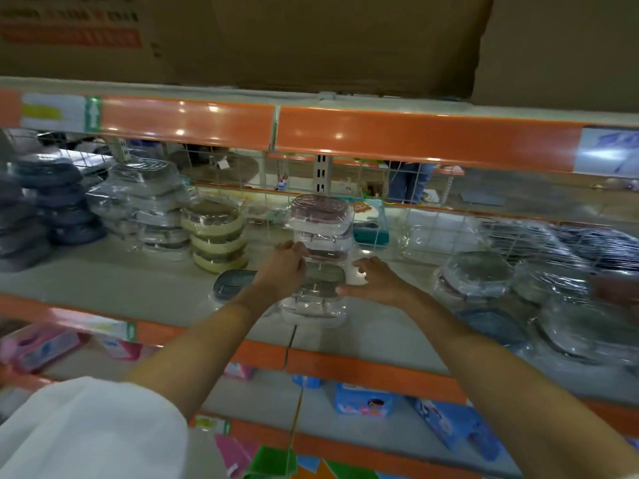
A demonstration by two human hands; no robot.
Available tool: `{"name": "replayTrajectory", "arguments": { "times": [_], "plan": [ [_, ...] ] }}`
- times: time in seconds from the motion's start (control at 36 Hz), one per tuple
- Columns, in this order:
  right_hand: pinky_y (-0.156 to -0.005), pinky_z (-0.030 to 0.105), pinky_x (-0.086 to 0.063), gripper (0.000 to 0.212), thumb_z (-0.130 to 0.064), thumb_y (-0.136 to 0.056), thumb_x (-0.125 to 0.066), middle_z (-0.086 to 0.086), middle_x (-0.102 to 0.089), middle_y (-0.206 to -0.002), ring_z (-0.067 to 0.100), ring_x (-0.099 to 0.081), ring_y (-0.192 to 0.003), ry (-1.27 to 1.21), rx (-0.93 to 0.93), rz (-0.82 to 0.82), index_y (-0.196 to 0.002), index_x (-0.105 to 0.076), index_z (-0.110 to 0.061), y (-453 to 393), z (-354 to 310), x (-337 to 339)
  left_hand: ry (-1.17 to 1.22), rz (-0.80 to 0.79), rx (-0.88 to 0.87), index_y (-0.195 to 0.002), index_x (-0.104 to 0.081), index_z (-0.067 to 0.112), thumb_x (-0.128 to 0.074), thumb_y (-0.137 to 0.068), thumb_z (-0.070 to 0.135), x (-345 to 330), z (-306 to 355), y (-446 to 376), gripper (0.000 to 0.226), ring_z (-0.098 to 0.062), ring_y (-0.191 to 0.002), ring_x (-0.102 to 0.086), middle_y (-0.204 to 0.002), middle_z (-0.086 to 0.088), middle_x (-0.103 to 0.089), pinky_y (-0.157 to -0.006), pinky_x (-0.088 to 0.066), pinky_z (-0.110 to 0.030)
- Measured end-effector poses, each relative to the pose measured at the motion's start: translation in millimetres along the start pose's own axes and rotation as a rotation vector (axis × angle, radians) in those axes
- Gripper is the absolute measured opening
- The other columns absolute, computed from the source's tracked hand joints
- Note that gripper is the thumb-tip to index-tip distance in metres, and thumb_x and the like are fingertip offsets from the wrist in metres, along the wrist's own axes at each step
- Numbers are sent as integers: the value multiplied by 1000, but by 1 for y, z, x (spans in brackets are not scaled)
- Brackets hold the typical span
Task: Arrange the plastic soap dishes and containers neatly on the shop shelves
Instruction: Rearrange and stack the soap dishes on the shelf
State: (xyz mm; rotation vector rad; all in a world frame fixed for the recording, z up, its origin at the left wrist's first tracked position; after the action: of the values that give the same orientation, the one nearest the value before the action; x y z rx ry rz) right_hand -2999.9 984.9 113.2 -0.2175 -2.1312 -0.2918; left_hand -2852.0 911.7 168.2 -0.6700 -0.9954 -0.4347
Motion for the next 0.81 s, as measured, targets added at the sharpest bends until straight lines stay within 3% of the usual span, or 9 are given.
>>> {"name": "replayTrajectory", "arguments": {
  "times": [0.08,0.33,0.5,0.61,0.69,0.81],
  "plan": [
    [-108,40,-37,82,-52,-79,-72,11,-40,-139,26,-40,-131,20,-48,41,-142,-40,-12,13,30,21,18,-23,-61,-110,-61,2,-48,-92,9,-13,29,-9,23,-32,-102,-58,-109,-15,-59,-85,-48,-38],
    [-100,30,-36,60,-33,-86,-70,13,-46,-136,27,-45,-125,111,-177,115,-134,-47,-6,64,117,87,99,-169,-167,-120,-56,6,-55,-92,19,-78,118,-29,31,-27,-112,-55,-122,-12,-57,-95,-45,-36],
    [-91,20,-38,58,-23,-77,-80,0,-55,-126,18,-52,-117,-1,-154,216,-129,-57,-10,99,154,123,122,-240,-137,-127,-52,8,-57,-92,31,-125,169,-42,43,-24,-117,-50,-128,-10,-54,-96,-41,-30],
    [-84,17,-35,54,-32,-83,-74,6,-59,-126,23,-55,-116,119,-190,198,-129,-56,-11,112,173,138,157,-313,-129,-132,-46,4,-64,-87,43,-154,202,-50,62,-27,-119,-49,-131,-12,-50,-96,-43,-35],
    [-74,20,-41,33,-40,-84,-70,6,-64,-102,22,-57,-96,151,-250,187,-101,-63,-12,116,190,146,210,-349,-90,-137,-39,3,-72,-77,52,-171,217,-59,84,-28,-122,-48,-135,-14,-46,-97,-44,-36],
    [-71,27,-38,40,-30,-85,-72,16,-64,-99,27,-59,-90,162,-201,209,-101,-66,6,123,205,156,264,-401,-53,-146,-23,1,-76,-72,52,-187,237,-68,104,-32,-135,-34,-148,-18,-29,-108,-35,-41]
  ]
}}
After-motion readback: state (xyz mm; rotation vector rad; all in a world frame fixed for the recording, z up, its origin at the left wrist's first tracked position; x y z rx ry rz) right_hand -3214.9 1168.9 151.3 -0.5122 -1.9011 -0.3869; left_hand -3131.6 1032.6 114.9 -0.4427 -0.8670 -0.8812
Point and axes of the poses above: each hand's wrist, its own y-axis away from the middle knuckle, its own x-axis out of the back of the hand, z = x × y, the point moved 10 cm from there along -y, towards the middle knuckle
